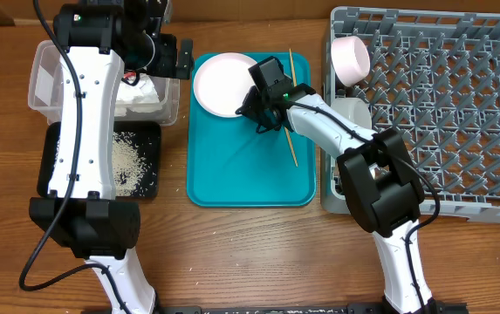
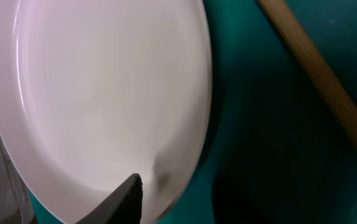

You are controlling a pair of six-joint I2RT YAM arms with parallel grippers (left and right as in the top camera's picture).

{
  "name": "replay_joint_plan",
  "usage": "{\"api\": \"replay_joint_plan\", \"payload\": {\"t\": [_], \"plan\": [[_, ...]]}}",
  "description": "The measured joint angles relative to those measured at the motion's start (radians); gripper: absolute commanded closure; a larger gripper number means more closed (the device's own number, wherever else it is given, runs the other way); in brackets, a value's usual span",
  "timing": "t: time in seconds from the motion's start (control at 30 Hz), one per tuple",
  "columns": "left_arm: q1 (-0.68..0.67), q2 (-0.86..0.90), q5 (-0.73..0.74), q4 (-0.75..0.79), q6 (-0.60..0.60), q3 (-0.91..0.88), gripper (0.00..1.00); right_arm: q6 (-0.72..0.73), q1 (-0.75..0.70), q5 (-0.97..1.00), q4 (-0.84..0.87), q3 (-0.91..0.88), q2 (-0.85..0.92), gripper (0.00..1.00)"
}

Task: Sort waste into correct bins and load items into the dishwasher
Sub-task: 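Reach the right gripper to the pink plate and grasp its rim, then lift the plate and stand it upright in the dish rack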

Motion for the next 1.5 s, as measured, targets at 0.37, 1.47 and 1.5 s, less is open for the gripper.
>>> {"api": "replay_joint_plan", "payload": {"t": [0.37, 1.47, 1.5], "plan": [[0.0, 0.0, 0.0, 0.0, 0.0, 0.0, 0.0, 0.005, 0.0, 0.015, -0.122, 0.006, -0.003, 0.96], [0.0, 0.0, 0.0, 0.0, 0.0, 0.0, 0.0, -0.42, -0.321, 1.025, -0.655, 0.191, -0.591, 0.96], [0.0, 0.0, 0.0, 0.0, 0.0, 0.0, 0.0, -0.43, -0.322, 1.057, -0.626, 0.156, -0.562, 0.96]]}}
